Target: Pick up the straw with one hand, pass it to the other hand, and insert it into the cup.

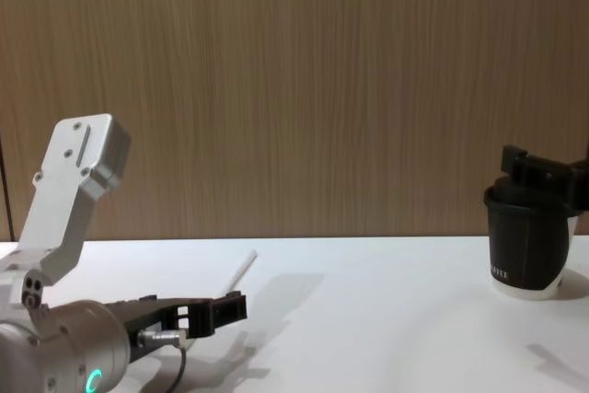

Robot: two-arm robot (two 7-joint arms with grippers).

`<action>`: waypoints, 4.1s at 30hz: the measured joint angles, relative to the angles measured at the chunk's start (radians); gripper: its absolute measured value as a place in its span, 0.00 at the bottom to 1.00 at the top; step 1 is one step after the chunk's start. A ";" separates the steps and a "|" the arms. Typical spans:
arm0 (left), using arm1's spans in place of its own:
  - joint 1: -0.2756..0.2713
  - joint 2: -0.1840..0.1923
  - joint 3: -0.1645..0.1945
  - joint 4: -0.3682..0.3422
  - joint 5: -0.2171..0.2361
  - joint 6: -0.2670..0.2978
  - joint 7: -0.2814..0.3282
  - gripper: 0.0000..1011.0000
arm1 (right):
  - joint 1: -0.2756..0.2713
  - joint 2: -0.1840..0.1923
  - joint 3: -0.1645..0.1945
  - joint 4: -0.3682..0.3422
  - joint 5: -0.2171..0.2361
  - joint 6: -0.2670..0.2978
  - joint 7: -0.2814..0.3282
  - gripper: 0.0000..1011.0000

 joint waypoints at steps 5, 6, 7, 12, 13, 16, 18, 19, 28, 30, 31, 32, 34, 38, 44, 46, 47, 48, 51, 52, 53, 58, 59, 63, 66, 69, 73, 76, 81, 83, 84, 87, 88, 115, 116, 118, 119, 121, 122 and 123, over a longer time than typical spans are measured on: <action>-0.002 -0.004 -0.003 0.006 0.001 0.003 -0.004 0.99 | 0.000 0.000 0.000 0.000 0.000 0.000 0.000 0.99; -0.002 -0.005 -0.003 0.007 0.002 0.004 -0.005 0.99 | 0.000 0.000 0.000 0.000 0.000 0.000 0.000 0.99; -0.003 -0.006 -0.004 0.009 0.002 0.004 -0.006 0.99 | 0.000 0.000 0.000 0.000 0.000 0.000 0.000 0.99; -0.005 -0.010 -0.006 0.015 0.003 0.008 -0.009 0.99 | 0.000 0.000 0.000 0.000 0.000 0.000 0.000 0.99; -0.005 -0.012 -0.007 0.017 0.004 0.010 -0.010 0.99 | 0.000 0.000 0.000 0.000 0.000 0.000 0.000 0.99; -0.006 -0.014 -0.008 0.019 0.005 0.012 -0.011 0.99 | 0.000 0.000 0.000 0.000 0.000 0.000 0.000 0.99; -0.006 -0.016 -0.009 0.021 0.006 0.013 -0.012 0.99 | 0.000 0.000 0.000 0.000 0.000 0.000 0.000 0.99; -0.006 -0.016 -0.010 0.021 0.006 0.014 -0.012 0.99 | 0.000 0.000 0.000 0.000 0.000 0.000 0.000 0.99; -0.007 -0.023 -0.014 0.027 0.012 0.017 -0.015 0.96 | 0.000 0.000 0.000 0.000 0.000 0.000 0.000 0.99; -0.007 -0.025 -0.015 0.029 0.013 0.017 -0.016 0.91 | 0.000 0.000 0.000 0.000 0.000 0.000 0.000 0.99; -0.007 -0.025 -0.015 0.029 0.013 0.017 -0.016 0.90 | 0.000 0.000 0.000 0.000 0.000 0.000 0.000 0.99; -0.007 -0.025 -0.015 0.029 0.013 0.017 -0.016 0.88 | 0.000 0.000 0.000 0.000 0.000 0.000 0.000 0.99; -0.008 -0.026 -0.015 0.030 0.014 0.017 -0.016 0.81 | 0.000 0.000 0.000 0.000 0.000 0.000 0.000 0.99; -0.008 -0.027 -0.016 0.031 0.015 0.018 -0.017 0.70 | 0.000 0.000 0.000 0.000 0.000 0.000 0.000 0.99; -0.008 -0.028 -0.017 0.031 0.015 0.018 -0.017 0.50 | 0.000 0.000 0.000 0.000 0.000 0.000 0.000 0.99; -0.008 -0.028 -0.017 0.032 0.016 0.018 -0.018 0.47 | 0.000 0.000 0.000 0.000 0.000 0.000 0.000 0.99; -0.008 -0.028 -0.017 0.032 0.016 0.018 -0.018 0.40 | 0.000 0.000 0.000 0.000 0.000 0.000 0.000 0.99; -0.008 -0.028 -0.017 0.032 0.016 0.018 -0.018 0.40 | 0.000 0.000 0.000 0.000 0.000 0.000 0.000 0.99; -0.008 -0.029 -0.017 0.032 0.016 0.018 -0.018 0.30 | 0.000 0.000 0.000 0.000 0.000 0.000 0.000 0.99; -0.008 -0.029 -0.018 0.033 0.016 0.018 -0.018 0.24 | 0.000 0.000 0.000 0.000 0.000 0.000 0.000 0.99; -0.008 -0.029 -0.018 0.033 0.016 0.018 -0.018 0.22 | 0.000 0.000 0.000 0.000 0.000 0.000 0.000 0.99; -0.008 -0.029 -0.018 0.033 0.017 0.017 -0.018 0.05 | 0.000 0.000 0.000 0.000 0.000 0.000 0.000 0.99; -0.008 -0.029 -0.018 0.033 0.017 0.017 -0.018 0.03 | 0.000 0.000 0.000 0.000 0.000 0.000 0.000 0.99; -0.008 -0.030 -0.018 0.033 0.017 0.017 -0.018 0.00 | 0.000 0.000 0.000 0.000 0.000 0.000 0.000 0.99; -0.008 -0.030 -0.018 0.033 0.017 0.017 -0.018 0.00 | 0.000 0.000 0.000 0.000 0.000 0.000 0.000 0.99; -0.008 -0.030 -0.018 0.033 0.017 0.017 -0.018 0.00 | 0.000 0.000 0.000 0.000 0.000 0.000 0.000 0.99; -0.008 -0.030 -0.018 0.033 0.017 0.017 -0.018 0.00 | 0.000 0.000 0.000 0.000 0.000 0.000 0.000 0.99; -0.008 -0.030 -0.018 0.033 0.017 0.017 -0.018 0.00 | 0.000 0.000 0.000 0.000 0.000 0.000 0.000 0.99; -0.008 -0.030 -0.018 0.033 0.017 0.017 -0.018 0.00 | 0.000 0.000 0.000 0.000 0.000 0.000 0.000 0.99; -0.008 -0.030 -0.018 0.033 0.017 0.017 -0.018 0.00 | 0.000 0.000 0.000 0.000 0.000 0.000 0.000 0.99; -0.008 -0.030 -0.018 0.033 0.017 0.017 -0.018 0.00 | 0.000 0.000 0.000 0.000 0.000 0.000 0.000 0.99; -0.008 -0.030 -0.018 0.033 0.017 0.017 -0.018 0.00 | 0.000 0.000 0.000 0.000 0.000 0.000 0.000 0.99; -0.008 -0.030 -0.018 0.033 0.017 0.017 -0.018 0.00 | 0.000 0.000 0.000 0.000 0.000 0.000 0.000 0.99; 0.014 0.027 0.030 -0.059 0.110 -0.076 -0.062 0.00 | 0.000 0.000 0.000 0.000 0.000 0.000 0.000 0.99; 0.014 0.030 0.032 -0.064 0.113 -0.078 -0.066 0.00 | 0.000 0.000 0.000 0.000 0.000 0.000 0.000 0.99; 0.015 0.038 0.035 -0.075 0.119 -0.085 -0.074 0.00 | 0.000 0.000 0.000 0.000 0.000 0.000 0.000 0.99; 0.015 0.046 0.038 -0.084 0.123 -0.089 -0.082 0.00 | 0.000 0.000 0.000 0.000 0.000 0.000 0.000 0.99; 0.015 0.058 0.043 -0.100 0.131 -0.097 -0.098 0.00 | 0.000 0.000 0.000 0.000 0.000 0.000 0.000 0.99; 0.015 0.060 0.044 -0.103 0.133 -0.099 -0.104 0.00 | 0.000 0.000 0.000 0.000 0.000 0.000 0.000 0.99; 0.014 0.069 0.047 -0.114 0.137 -0.103 -0.117 0.00 | 0.000 0.000 0.000 0.000 0.000 0.000 0.000 0.99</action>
